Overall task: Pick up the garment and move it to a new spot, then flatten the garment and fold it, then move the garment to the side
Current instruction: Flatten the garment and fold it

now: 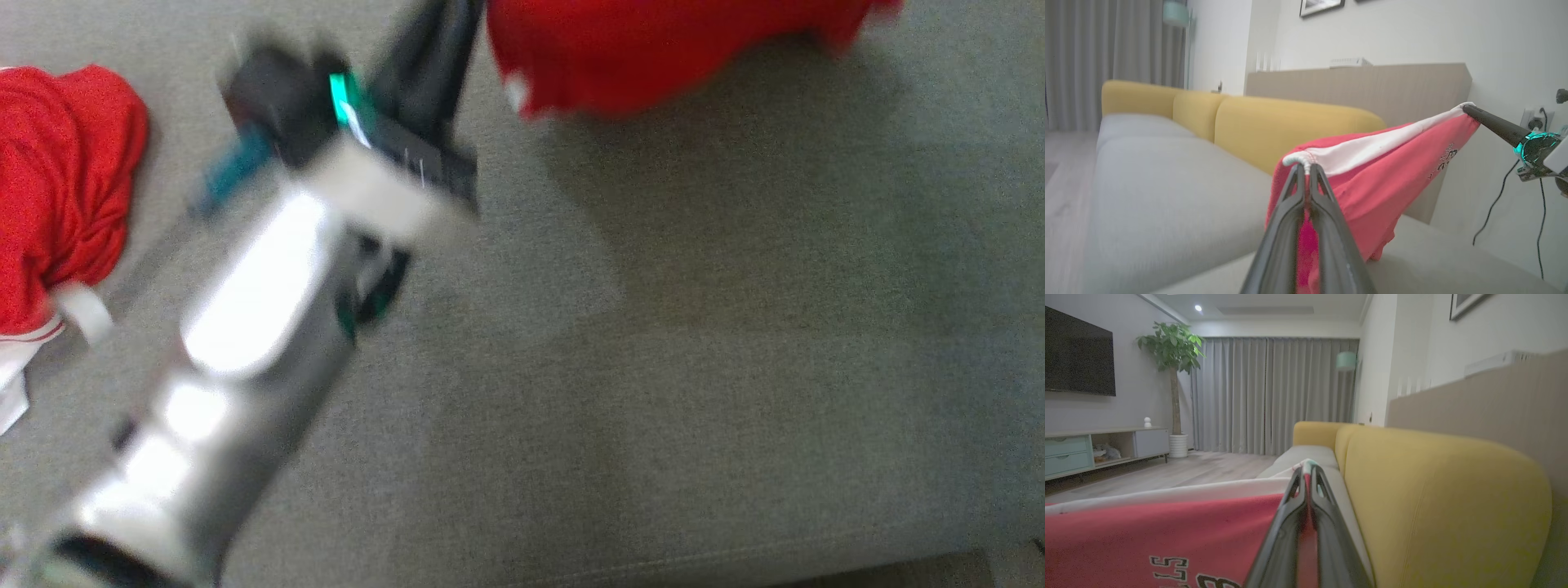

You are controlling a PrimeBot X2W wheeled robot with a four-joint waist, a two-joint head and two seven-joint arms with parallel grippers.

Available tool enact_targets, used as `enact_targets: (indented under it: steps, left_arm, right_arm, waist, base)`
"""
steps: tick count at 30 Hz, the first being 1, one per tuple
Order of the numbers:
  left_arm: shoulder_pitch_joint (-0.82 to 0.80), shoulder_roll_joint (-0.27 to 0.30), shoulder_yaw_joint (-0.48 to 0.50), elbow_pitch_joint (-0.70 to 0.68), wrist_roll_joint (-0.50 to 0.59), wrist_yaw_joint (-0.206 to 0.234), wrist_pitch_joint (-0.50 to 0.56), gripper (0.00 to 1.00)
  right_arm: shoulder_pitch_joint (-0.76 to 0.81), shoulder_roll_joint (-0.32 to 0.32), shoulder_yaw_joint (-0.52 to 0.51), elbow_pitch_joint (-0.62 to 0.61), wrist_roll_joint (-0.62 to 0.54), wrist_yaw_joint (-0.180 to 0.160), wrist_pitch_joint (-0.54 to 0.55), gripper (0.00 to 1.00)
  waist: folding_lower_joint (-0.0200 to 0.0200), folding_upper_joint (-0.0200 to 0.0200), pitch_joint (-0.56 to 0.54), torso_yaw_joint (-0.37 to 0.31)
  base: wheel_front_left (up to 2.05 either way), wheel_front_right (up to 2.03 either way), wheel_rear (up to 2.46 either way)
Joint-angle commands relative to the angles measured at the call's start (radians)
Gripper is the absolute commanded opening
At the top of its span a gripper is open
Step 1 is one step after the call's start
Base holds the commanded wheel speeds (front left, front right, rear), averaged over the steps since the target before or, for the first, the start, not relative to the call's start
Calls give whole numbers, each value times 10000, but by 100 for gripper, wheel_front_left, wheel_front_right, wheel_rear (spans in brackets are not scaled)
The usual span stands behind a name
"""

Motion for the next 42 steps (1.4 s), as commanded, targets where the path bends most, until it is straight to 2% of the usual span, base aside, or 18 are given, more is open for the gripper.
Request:
enact_targets:
  steps: [1, 6, 12, 15, 18, 21, 24, 26, 33, 35, 42]
  left_arm:
    - [623, 300, 253, -463, 170, -42, -38, 0]
    - [3667, 230, 303, -1078, 617, 151, -39, 0]
    - [7136, 453, 835, -2154, 1032, 669, -39, 0]
    - [8438, 558, 1023, -2817, 1046, 799, -39, 0]
    - [8961, 677, 1125, -3457, 1148, 857, -39, 0]
    - [8743, 595, 1268, -3799, 1170, 932, -14, 0]
    - [7927, 350, 1394, -3666, 1173, 1020, 247, 0]
    - [7161, 110, 1415, -3399, 1131, 872, 389, 0]
    - [4378, -862, 1554, -1314, 941, 354, 564, 0]
    - [4045, -949, 1571, -981, 946, 340, 576, 0]
    - [2240, -1315, 1488, 1038, 1227, 538, 599, 0]
  right_arm:
    - [1129, 41, -325, -445, -65, 65, -38, 0]
    - [4442, 895, -1240, -1185, -285, 65, -38, 0]
    - [8133, 1990, -2233, -2437, -644, 65, -38, 0]
    - [9451, 2323, -2590, -3157, -679, 65, -38, 0]
    - [10005, 2320, -2708, -3643, -771, 65, -38, 0]
    - [9685, 2190, -2661, -3810, -912, 65, 169, 0]
    - [8674, 1991, -2330, -3574, -885, 65, 607, 0]
    - [7793, 1850, -1987, -3233, -911, 65, 869, 0]
    - [4572, 943, -431, -509, -270, 65, 873, 0]
    - [4111, 875, -158, -148, -169, 65, 808, 0]
    - [1332, 563, 2010, 2034, 385, 65, 462, 0]
  waist:
    - [0, 0, -114, 106]
    - [0, 0, -495, 189]
    - [0, 0, -1234, 112]
    - [0, 0, -1522, 136]
    - [0, 0, -1656, 157]
    - [0, 0, -1617, 160]
    - [0, 0, -1299, 165]
    - [0, 0, -1013, 200]
    - [0, 0, -13, 566]
    - [0, 0, 110, 589]
    - [0, 0, 984, 812]
  base:
    - [0, 0, 0]
    - [0, 0, 0]
    - [0, 0, 0]
    - [0, 0, 0]
    - [0, 0, 0]
    - [0, 0, 0]
    - [0, 0, 0]
    - [0, 0, 0]
    - [0, 0, 0]
    - [0, 0, 0]
    - [0, 0, 0]
